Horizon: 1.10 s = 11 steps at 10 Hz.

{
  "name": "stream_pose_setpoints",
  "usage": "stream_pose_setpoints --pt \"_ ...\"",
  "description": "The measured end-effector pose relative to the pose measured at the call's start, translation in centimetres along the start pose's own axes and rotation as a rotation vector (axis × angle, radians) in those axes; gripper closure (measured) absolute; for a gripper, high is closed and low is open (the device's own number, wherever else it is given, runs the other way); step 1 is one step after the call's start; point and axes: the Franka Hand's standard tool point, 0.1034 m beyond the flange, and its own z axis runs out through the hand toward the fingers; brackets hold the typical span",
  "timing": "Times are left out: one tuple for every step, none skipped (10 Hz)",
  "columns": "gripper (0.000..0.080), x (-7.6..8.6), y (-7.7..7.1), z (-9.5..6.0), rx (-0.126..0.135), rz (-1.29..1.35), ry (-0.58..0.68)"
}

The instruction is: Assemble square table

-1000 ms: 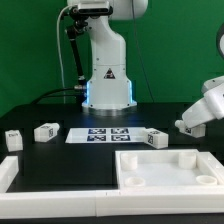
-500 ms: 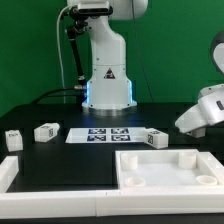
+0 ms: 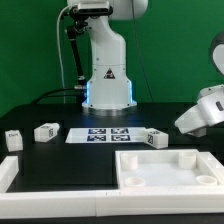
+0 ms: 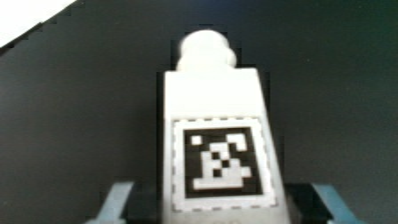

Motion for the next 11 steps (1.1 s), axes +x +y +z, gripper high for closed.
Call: stream_pose_setpoints --pt "0.051 0.0 0.0 0.0 0.0 0.0 0.0" --pt "0.051 0.0 0.0 0.0 0.0 0.0 0.0" --pt "0.051 0.0 0.0 0.0 0.0 0.0 0.0" --pt "0.051 0.0 0.0 0.0 0.0 0.0 0.0" --pt "0.051 0.0 0.0 0.0 0.0 0.0 0.0" --pt "0.051 0.0 0.0 0.0 0.0 0.0 0.0" --pt "0.0509 -0.6 0.5 -0.7 0.001 -0.015 -0.019" --pt "0.0509 -2.0 1.9 -3.2 0.006 -0.016 -0.023" --pt "0.0509 -3.8 3.7 -5.6 0.016 -0.019 -0.015" --pt "0.0509 -5.8 5.8 -7.4 0.031 -0.008 -0.016" --pt "0.0509 -7.8 7.2 -8.8 0.042 0.011 -0.032"
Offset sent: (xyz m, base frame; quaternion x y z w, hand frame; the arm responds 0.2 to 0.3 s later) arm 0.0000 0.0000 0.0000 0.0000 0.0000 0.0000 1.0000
